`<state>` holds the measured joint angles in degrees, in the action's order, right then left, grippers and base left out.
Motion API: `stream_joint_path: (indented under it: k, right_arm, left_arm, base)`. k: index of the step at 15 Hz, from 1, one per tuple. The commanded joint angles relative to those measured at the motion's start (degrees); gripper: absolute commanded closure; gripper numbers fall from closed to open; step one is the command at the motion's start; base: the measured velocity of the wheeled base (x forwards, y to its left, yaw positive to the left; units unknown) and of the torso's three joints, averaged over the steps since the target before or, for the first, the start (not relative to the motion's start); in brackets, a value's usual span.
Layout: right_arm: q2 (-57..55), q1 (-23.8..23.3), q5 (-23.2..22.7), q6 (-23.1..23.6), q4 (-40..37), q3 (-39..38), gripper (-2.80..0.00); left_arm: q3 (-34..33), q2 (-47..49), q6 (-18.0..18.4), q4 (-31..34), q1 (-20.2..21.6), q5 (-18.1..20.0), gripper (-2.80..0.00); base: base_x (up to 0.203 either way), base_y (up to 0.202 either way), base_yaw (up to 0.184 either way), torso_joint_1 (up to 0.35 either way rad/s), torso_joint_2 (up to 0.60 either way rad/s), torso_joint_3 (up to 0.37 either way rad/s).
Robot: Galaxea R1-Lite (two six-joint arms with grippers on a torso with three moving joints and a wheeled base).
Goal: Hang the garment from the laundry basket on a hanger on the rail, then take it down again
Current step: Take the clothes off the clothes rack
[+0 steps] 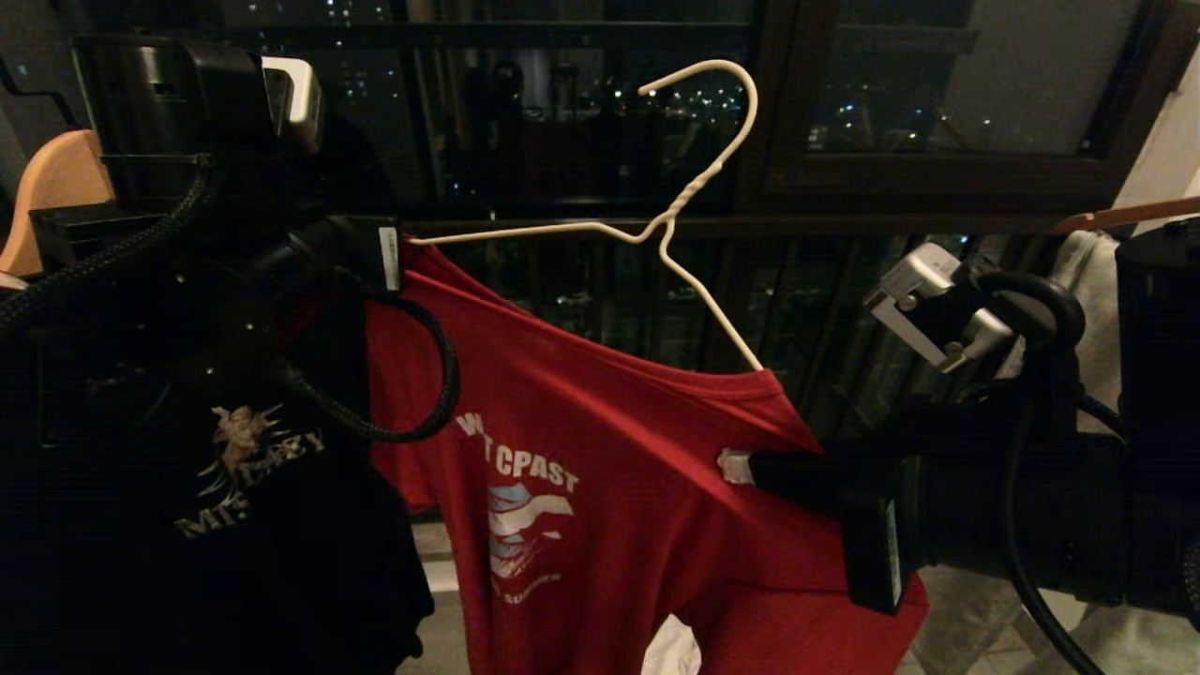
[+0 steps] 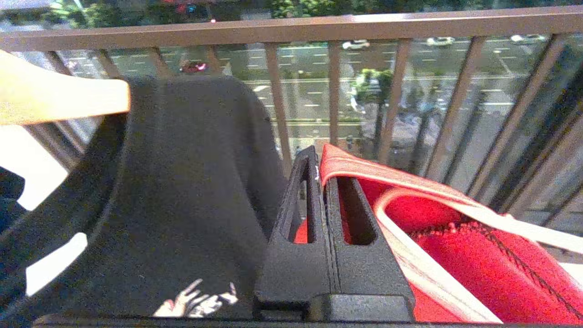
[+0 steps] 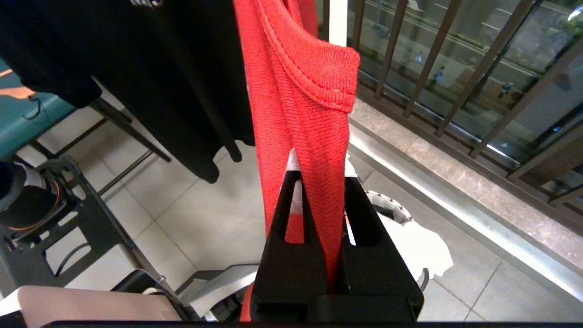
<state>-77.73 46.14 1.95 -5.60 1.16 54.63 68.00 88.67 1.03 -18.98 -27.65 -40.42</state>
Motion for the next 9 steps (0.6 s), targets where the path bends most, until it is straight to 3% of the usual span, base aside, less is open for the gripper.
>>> stream_joint_path:
  k: [1,6,9]
  right_arm:
    - [0.0,0.0,0.1,0.0,-0.3,0.0,0.0]
    - [-0.1,0.0,0.1,0.1,-0.3,0.0,0.0]
    - [-0.1,0.0,0.1,0.0,-0.3,0.0,0.0]
  left_arm:
    - [0.2,0.3,0.1,-0.3,0.8,-0.5,0.0]
    - [1.8,0.5,0.4,0.7,3.9,-0.6,0.0]
    - [2.1,0.2,0.3,5.5,4.3,-0.5,0.0]
  base:
    - [0.0,0.0,0.0,0.0,0.0,0.0]
    - [0.0,0.0,0.0,0.0,0.0,0.0]
    - [0.0,0.0,0.0,0.0,0.0,0.0]
